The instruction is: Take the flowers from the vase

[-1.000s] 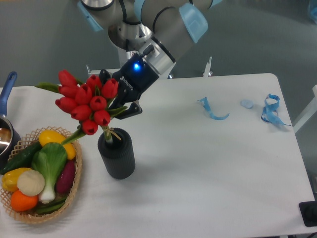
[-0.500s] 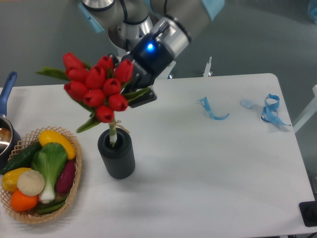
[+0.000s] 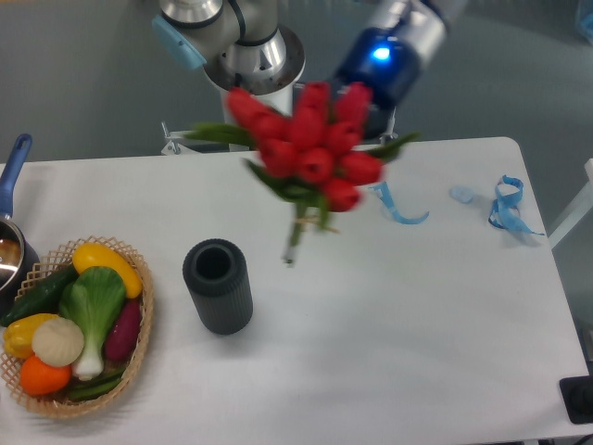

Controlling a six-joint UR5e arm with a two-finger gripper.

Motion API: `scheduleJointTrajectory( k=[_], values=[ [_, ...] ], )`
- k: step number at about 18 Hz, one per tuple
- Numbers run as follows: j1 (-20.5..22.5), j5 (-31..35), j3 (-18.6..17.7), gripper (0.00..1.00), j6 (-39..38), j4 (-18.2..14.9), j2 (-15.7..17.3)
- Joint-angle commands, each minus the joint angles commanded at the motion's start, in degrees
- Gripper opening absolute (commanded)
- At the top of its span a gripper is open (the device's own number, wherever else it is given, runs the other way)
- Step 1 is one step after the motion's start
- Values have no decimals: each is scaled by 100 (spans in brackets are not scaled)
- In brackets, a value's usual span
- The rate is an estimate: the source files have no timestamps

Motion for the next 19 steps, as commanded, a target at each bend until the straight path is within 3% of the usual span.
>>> scheduleJointTrajectory(
  k=[6,19],
  values=[
    [124,35,-70,32,625,132,-361],
    [71,395,-44,33,432,132,-335]
  ],
)
